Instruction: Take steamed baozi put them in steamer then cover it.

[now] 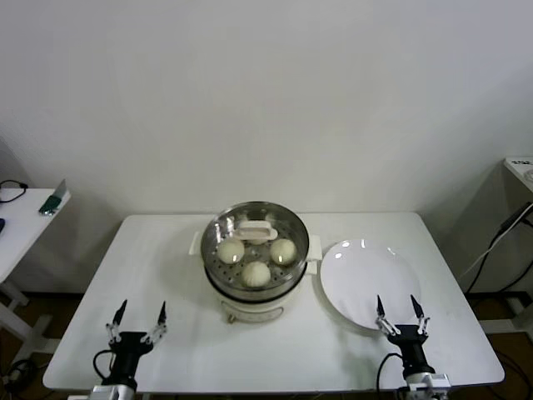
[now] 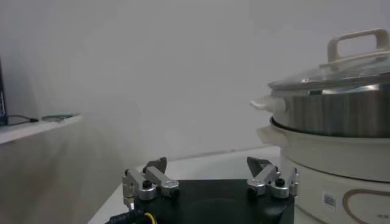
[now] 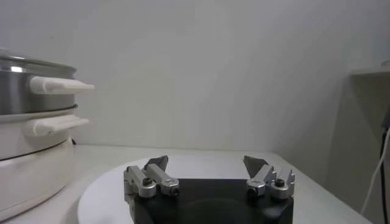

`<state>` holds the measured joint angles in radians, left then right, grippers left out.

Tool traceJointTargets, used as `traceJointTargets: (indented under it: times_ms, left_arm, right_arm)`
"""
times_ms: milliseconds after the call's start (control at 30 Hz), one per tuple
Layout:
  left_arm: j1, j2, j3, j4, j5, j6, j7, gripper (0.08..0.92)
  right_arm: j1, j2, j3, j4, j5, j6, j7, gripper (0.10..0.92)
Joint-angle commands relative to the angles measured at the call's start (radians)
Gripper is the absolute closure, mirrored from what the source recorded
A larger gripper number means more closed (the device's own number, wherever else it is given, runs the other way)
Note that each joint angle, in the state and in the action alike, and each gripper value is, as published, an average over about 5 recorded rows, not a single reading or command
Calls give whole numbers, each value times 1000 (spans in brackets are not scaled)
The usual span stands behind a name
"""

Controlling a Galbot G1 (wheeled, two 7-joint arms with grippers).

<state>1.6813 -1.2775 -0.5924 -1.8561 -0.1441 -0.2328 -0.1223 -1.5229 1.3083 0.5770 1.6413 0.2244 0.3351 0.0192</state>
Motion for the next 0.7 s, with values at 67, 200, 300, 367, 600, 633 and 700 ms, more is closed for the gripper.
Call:
traceJointTargets:
  times_ms: [67, 200, 300, 367, 600, 633, 700]
  left_arm:
    - [32, -5, 2, 46, -59, -71, -3, 177]
    - [31, -5, 8, 43, -61, -74, -1, 177]
    - [30, -5, 11, 41, -63, -77, 1, 177]
    - [29, -6, 14, 40, -63, -78, 2, 177]
    - [25, -7, 19, 30, -59, -74, 6, 177]
    - [25, -7, 19, 29, -55, -73, 8, 177]
    - [26, -6, 19, 29, -48, -71, 11, 177]
  right_arm:
    - [-1, 1, -3, -1, 4, -16, 9, 203]
    - [-3, 2, -2, 2, 4, -18, 10, 203]
    - [-5, 2, 0, 4, 5, -18, 8, 203]
    - [-6, 2, 1, 5, 6, -17, 7, 203]
    - [-6, 1, -2, 3, 12, -18, 7, 203]
    - [-6, 1, -4, 2, 12, -18, 7, 203]
    - [-5, 2, -5, 2, 12, -18, 7, 203]
